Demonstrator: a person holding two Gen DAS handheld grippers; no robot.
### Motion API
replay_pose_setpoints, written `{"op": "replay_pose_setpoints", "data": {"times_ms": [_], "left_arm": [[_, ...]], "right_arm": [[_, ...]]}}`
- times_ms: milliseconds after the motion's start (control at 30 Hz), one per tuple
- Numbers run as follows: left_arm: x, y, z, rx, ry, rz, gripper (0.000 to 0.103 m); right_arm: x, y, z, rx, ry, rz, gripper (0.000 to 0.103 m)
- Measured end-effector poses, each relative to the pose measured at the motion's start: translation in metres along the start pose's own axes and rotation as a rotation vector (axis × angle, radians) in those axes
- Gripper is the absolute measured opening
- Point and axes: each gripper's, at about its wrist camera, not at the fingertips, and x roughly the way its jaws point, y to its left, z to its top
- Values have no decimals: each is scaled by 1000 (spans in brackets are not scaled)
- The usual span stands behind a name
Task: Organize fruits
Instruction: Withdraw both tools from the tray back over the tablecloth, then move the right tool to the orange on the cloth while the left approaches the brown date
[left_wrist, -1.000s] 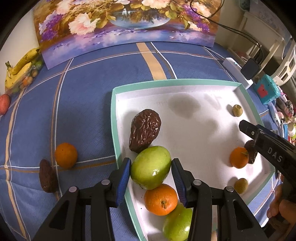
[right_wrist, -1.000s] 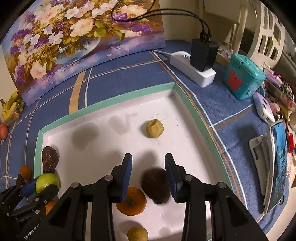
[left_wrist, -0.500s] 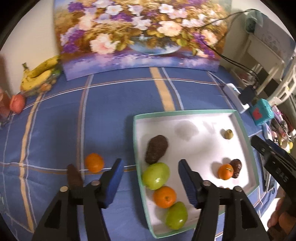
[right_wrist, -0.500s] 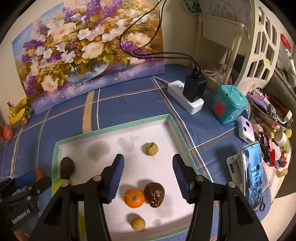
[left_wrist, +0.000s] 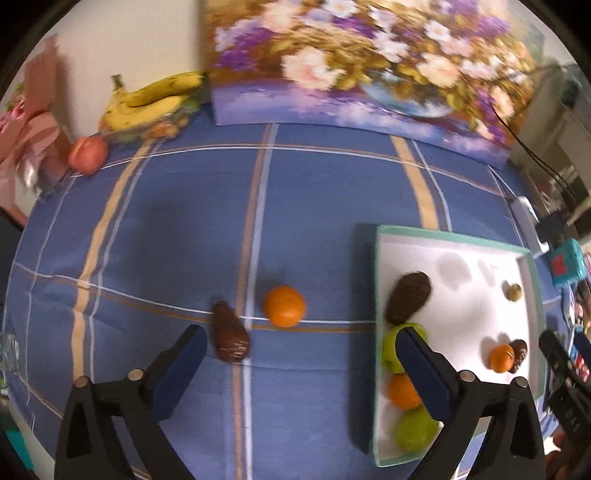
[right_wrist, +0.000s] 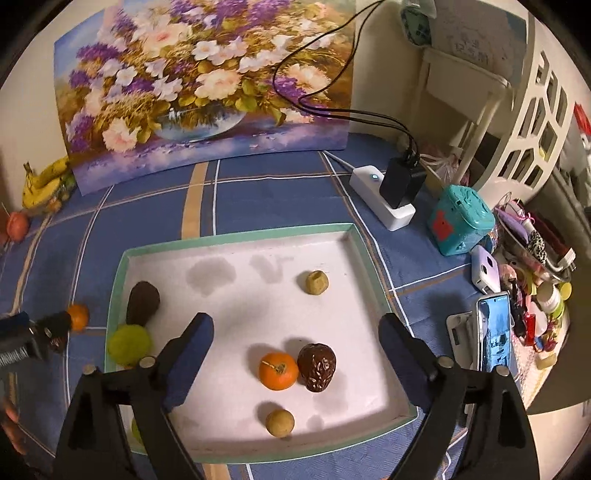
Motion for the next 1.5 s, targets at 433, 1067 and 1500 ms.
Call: {"op": "replay_pose_setpoints", "data": {"times_ms": [433, 1067, 1500], "left_arm": [[-20, 76, 1, -66, -83, 127, 103], [-31, 143, -3, -84, -109, 204, 103], [-33, 199, -9, -198, -105, 230, 103]], "right_arm": [[-1, 36, -9, -34, -25, 50, 92], [-3, 120, -13, -66, 19, 199, 93], [-7, 168, -19, -110, 49, 276, 93]]}}
